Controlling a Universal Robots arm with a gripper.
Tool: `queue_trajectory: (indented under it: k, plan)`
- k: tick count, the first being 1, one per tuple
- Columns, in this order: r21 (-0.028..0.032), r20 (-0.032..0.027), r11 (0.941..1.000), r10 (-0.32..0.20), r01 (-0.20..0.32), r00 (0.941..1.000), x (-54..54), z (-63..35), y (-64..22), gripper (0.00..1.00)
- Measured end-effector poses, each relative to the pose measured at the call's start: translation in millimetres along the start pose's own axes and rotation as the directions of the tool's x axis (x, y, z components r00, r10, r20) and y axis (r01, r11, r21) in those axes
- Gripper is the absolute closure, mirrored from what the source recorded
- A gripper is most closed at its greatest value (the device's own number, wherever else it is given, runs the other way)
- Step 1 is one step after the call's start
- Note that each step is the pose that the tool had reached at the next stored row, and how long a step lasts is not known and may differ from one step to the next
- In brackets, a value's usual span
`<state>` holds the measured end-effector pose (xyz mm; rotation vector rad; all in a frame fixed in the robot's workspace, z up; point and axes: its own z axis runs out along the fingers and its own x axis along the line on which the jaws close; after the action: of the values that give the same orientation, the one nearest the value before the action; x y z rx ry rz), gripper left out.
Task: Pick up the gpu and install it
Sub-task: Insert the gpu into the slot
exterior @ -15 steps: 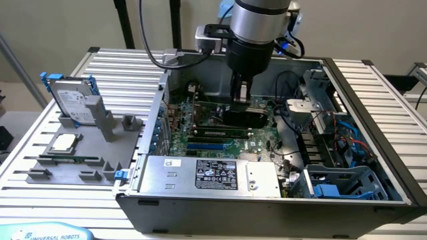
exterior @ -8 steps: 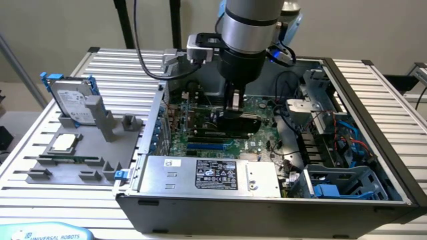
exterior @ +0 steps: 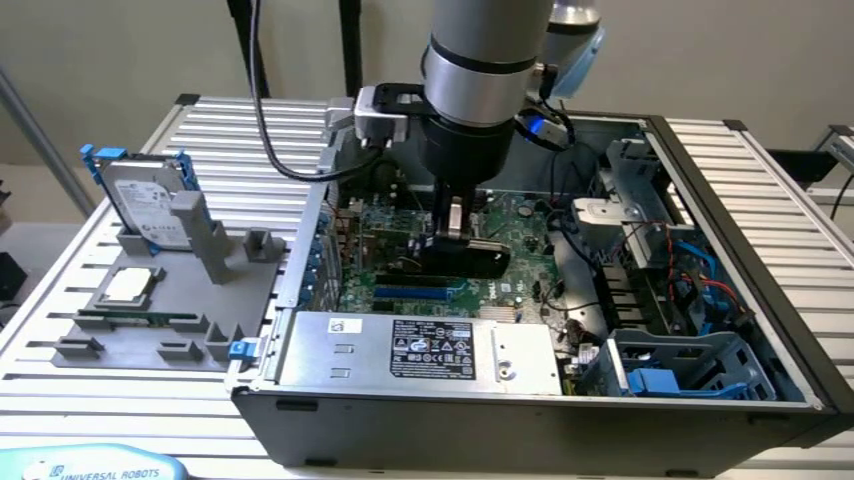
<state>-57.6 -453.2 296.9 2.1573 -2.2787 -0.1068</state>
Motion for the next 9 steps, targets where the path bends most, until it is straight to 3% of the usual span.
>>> queue_trajectory:
  k: [3, 7, 9]
  plan:
    - [0.0039, 0.0004, 1.0000, -0.001, 0.001, 1.0000, 2.1, 2.3, 11.9, 0.73]
    - [0.0263, 0.0014, 0.9997, -0.002, 0.002, 1.0000, 2.8, 3.3, 23.6, 0.73]
    - [0.0333, 0.0019, 0.9994, -0.002, 0.002, 1.0000, 3.0, 3.8, 26.3, 0.73]
